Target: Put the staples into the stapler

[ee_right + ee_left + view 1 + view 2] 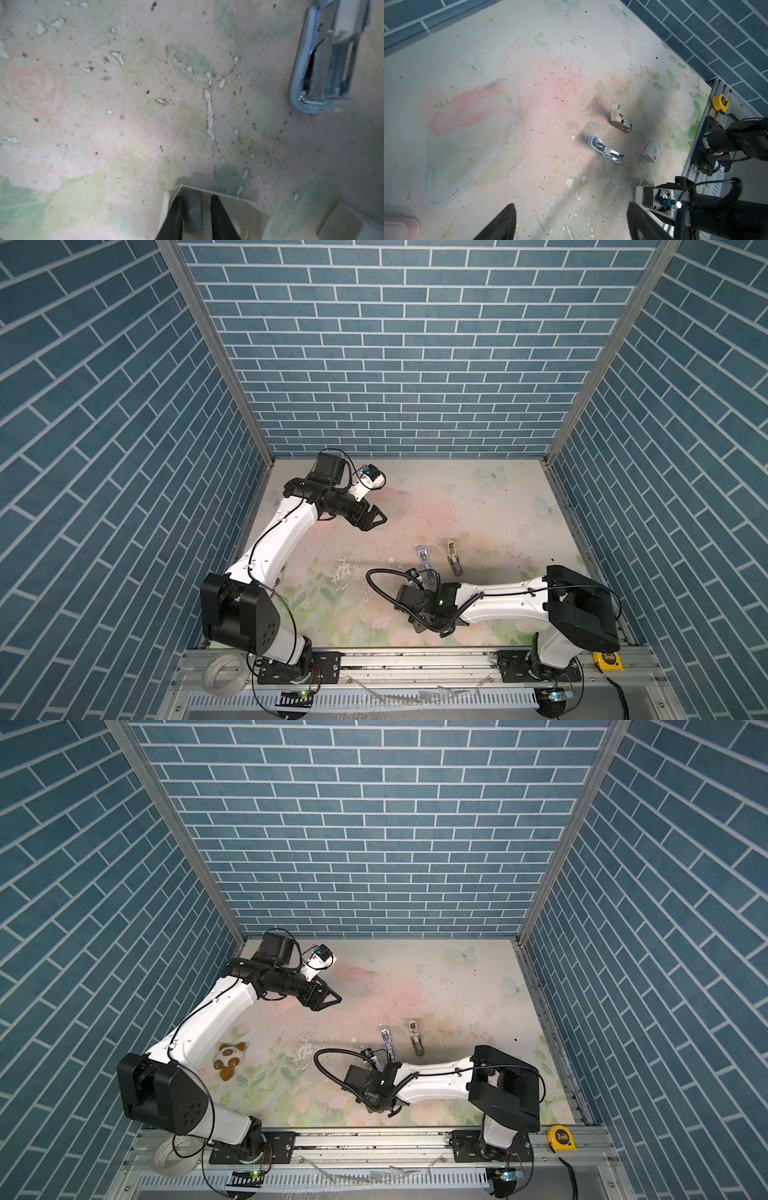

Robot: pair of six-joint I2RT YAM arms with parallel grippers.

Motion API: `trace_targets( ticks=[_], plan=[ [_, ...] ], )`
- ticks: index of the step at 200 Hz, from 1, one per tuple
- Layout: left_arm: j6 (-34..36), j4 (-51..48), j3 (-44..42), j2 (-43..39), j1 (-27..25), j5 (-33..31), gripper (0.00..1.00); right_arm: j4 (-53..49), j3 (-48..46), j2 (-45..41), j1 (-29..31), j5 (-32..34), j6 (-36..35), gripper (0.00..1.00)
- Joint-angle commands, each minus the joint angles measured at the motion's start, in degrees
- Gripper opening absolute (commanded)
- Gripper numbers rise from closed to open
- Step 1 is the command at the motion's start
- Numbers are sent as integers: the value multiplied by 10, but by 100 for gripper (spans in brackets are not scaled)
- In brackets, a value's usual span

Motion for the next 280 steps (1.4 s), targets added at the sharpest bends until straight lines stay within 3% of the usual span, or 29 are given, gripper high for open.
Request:
trace_targets(
  ticks=[1,70,227,280],
  plan=[
    [2,1,-7,-10,3,9,85,-24,14,10,4,14,-4,25],
    [2,0,-4,-9,3,9,85,-44,24,7,8,43,-2,26],
    [-1,-1,-4,-10,3,13,85,-22,13,15,9,39,-3,19],
    [-1,-1,-7,-12,3,14,85,-24,13,24,9,38,-3,21]
  ],
)
